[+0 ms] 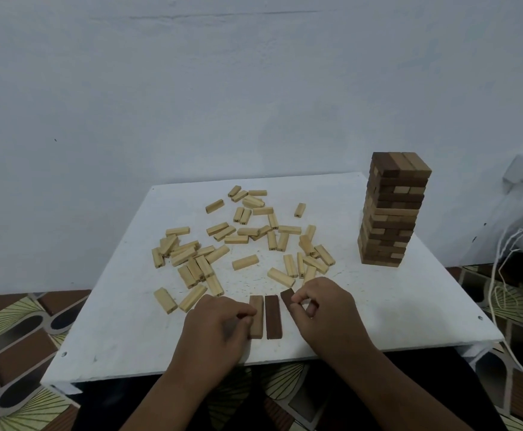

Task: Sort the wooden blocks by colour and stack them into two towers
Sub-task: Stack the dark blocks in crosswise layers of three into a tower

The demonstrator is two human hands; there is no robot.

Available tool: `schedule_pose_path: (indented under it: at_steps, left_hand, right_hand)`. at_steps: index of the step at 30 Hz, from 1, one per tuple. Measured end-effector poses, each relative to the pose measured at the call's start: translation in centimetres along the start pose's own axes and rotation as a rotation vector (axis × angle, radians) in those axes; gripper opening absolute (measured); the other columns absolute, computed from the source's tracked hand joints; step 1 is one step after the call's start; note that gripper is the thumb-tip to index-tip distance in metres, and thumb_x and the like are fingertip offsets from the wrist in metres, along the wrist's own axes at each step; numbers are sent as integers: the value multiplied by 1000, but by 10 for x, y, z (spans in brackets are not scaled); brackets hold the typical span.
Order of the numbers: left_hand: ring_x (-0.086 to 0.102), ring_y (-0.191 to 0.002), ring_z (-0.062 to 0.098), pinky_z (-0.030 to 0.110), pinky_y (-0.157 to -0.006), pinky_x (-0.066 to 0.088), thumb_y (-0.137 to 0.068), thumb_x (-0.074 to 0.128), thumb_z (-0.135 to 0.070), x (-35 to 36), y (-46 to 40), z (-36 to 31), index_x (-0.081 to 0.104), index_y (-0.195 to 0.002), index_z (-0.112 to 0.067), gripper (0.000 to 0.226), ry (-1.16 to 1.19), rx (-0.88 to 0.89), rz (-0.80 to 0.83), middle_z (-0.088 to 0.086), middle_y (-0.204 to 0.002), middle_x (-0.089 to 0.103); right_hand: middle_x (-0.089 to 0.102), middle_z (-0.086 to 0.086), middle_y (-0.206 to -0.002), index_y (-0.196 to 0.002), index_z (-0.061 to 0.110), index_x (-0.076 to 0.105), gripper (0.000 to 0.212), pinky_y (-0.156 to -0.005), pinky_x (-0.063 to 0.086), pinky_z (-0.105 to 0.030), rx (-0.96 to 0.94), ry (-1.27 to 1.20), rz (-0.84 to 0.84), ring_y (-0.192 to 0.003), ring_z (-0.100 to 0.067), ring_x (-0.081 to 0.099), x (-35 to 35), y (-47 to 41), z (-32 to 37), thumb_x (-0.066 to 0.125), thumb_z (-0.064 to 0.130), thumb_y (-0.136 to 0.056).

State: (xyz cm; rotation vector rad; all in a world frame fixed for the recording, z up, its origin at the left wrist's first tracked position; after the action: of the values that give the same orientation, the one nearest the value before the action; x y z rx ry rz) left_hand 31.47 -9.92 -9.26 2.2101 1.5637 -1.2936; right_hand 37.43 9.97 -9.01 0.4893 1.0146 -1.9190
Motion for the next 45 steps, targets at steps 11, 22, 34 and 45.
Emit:
schedule_pose_path:
  at_steps: [11, 22, 34, 45]
  left_hand:
    - [57, -94, 7, 48, -80, 50, -78, 67, -27, 0, 0, 3, 70, -103, -41, 29, -36, 36, 30, -28, -91, 67]
    - [37, -129, -1, 47, -100, 30, -78, 75, -20, 1, -1, 8, 63, -98, -49, 37, -56, -37, 106, -32, -128, 52]
    - [40, -114, -8, 34, -92, 25, -67, 68, -58, 1, 1, 3, 59, -101, -48, 36, -135, 10, 137, -34, -104, 53]
    - [-4, -143, -12, 41, -116, 5, -76, 56, -32, -2, 3, -5, 37, -128, -56, 60, -19, -29, 323, -40, -149, 21]
  right_hand:
    - [59, 22, -101, -98, 27, 76, 42, -70, 46, -10, -1, -142, 415, -81, -3, 56, 5, 1, 10, 88, 44, -62]
    - [58, 23, -104, -102, 26, 78, 31, -78, 46, -8, -15, -108, 428, -92, 1, 59, 9, -1, 10, 84, 33, -73]
    - [47, 21, -116, -108, 32, 60, 51, -79, 51, -18, -155, -146, 395, -105, 0, 51, 10, 5, 30, 78, 55, -67]
    - [46, 26, -120, -102, 33, 60, 42, -85, 45, -9, -135, -184, 448, -112, 5, 48, 10, 2, 19, 82, 36, -66]
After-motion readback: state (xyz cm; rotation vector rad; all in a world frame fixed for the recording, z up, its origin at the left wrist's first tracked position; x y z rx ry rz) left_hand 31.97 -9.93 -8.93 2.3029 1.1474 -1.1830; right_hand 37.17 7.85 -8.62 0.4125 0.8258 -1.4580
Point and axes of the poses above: each hand's wrist, its own y-axis away from the middle knuckle, its own x-axis out of the palm, z = x × y, the point moved 4 cm from there along -y, towards the middle knuckle
